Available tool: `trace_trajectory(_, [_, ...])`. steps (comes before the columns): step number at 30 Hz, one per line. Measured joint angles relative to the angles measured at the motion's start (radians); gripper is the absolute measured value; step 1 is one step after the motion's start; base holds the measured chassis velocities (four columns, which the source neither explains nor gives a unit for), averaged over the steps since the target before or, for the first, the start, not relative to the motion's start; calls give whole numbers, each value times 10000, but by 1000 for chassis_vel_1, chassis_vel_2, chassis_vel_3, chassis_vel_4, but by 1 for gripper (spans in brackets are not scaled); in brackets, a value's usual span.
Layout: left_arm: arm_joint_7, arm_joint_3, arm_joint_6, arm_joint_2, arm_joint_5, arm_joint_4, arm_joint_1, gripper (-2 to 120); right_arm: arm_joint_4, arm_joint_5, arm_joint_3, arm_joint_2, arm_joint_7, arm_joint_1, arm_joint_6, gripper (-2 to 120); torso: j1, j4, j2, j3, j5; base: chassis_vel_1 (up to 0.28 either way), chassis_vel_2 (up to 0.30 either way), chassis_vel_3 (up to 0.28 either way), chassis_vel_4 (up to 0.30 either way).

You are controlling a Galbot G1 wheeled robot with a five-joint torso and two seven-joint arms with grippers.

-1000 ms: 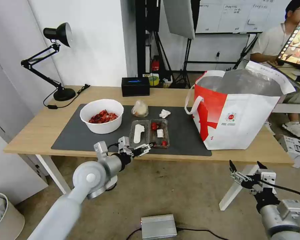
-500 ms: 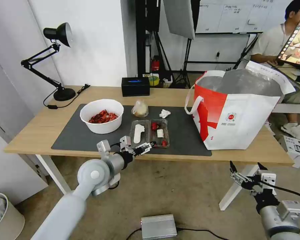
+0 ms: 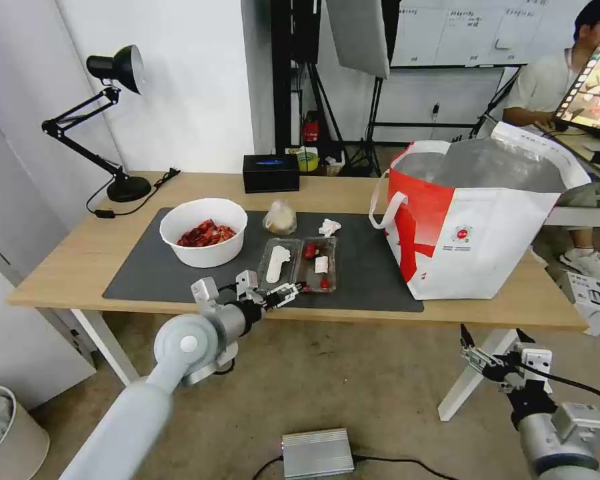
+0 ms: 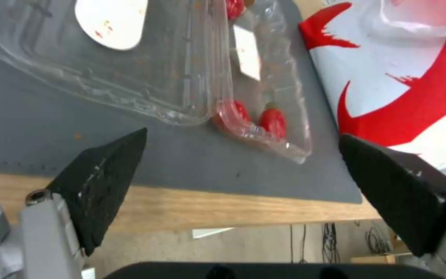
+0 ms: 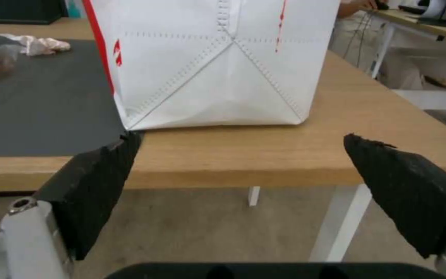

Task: Pick up the trash from the table and place it into the takeout bag.

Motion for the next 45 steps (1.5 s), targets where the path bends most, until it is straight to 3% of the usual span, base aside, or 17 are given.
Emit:
trace_trajectory(2, [1, -22, 32, -39, 25, -179, 108, 100, -17, -33, -8, 27, 52, -6, 2, 100, -1, 0, 0, 0, 2, 0, 0, 0, 0])
trace_trajectory(19, [647, 191, -392, -372, 1083, 883, -466, 100, -383, 45, -12, -103, 89, 174, 130, 100, 0, -1, 0, 0, 1, 0, 0, 0, 0])
trace_trajectory(27, [1433, 157, -1191, -402, 2269, 1013, -111, 100, -699, 59, -193, -152, 68, 395, 189, 100, 0, 0, 0, 2, 1, 0, 0, 0, 0])
trace_trajectory(38, [3274, 226, -2755, -486, 3427, 1181, 357, 100, -1044, 62, -355, -175, 18, 550, 284, 100, 0, 0, -1, 2, 1, 0, 0, 0, 0])
trace_trajectory(45, [4114, 400, -3235, -496, 3865, 1189, 430, 100, -1166, 62, -370, -175, -3, 579, 332, 100, -1, 0, -1, 1, 1, 0, 0, 0, 0])
